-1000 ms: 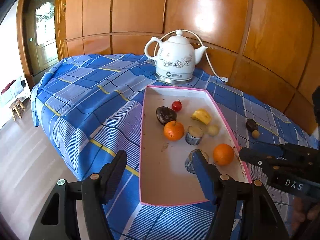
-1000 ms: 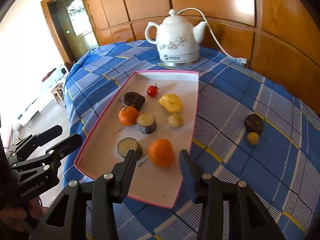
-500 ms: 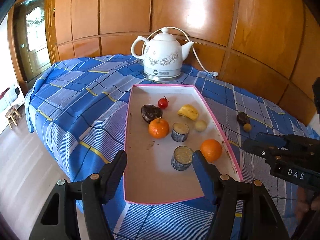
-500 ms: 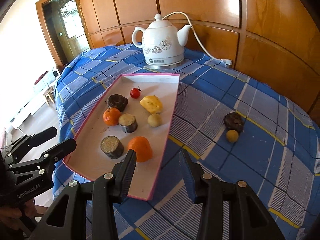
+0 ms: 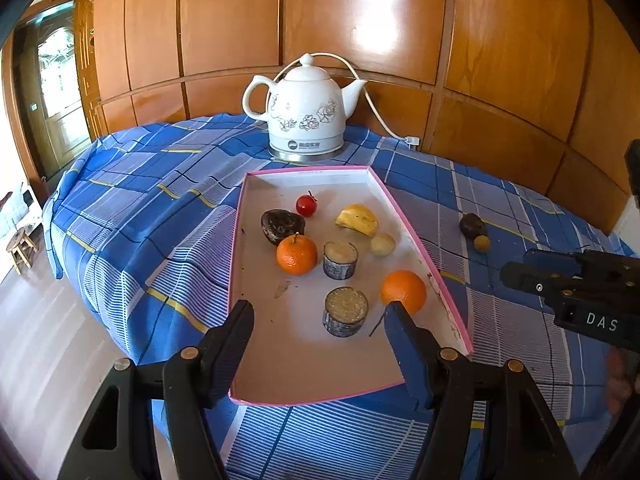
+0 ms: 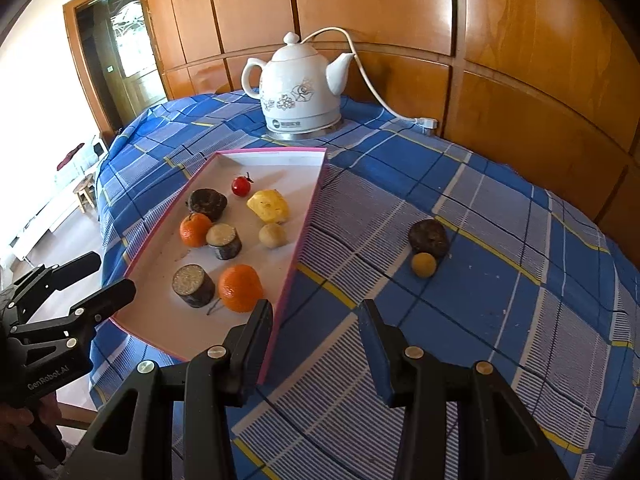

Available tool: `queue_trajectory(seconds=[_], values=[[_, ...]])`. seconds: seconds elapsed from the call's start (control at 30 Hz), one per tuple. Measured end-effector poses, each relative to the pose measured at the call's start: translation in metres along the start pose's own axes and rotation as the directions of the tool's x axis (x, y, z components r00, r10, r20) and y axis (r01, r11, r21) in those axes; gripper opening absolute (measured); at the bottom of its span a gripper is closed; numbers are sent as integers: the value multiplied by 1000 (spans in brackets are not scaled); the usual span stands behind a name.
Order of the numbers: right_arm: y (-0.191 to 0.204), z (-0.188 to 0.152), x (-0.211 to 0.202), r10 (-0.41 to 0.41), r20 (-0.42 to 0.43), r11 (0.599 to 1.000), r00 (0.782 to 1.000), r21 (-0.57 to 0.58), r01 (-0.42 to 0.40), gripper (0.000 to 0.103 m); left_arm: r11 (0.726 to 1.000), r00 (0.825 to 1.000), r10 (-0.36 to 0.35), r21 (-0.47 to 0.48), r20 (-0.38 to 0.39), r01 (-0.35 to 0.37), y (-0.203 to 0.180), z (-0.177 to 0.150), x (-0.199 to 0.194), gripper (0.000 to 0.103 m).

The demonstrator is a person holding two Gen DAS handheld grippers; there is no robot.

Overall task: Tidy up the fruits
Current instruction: 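Move both tools toward the dark brown lump and small yellow ball on the cloth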

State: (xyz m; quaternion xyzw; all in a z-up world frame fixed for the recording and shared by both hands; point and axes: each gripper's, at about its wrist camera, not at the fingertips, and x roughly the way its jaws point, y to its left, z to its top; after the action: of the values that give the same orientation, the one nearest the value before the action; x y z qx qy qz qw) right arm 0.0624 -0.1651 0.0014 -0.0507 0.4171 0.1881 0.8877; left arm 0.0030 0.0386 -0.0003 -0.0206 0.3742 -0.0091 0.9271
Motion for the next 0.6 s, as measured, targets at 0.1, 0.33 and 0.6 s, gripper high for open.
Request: queue_trajectory(seconds=[0.1, 0.33, 0.6], values=[[-4, -1, -3, -11, 1, 1000, 1000, -8, 11, 45, 1000, 1000, -3, 7, -5, 3, -2, -1, 1, 68], [-19, -2, -8, -48, -5, 998, 999, -27, 48, 45, 1000, 1000, -8, 15, -10, 8, -5, 0, 2, 68], [-52, -1, -19, -108, -10, 994, 994, -18, 108, 45, 999, 1000, -16, 33, -14, 16, -13, 1, 4, 68]])
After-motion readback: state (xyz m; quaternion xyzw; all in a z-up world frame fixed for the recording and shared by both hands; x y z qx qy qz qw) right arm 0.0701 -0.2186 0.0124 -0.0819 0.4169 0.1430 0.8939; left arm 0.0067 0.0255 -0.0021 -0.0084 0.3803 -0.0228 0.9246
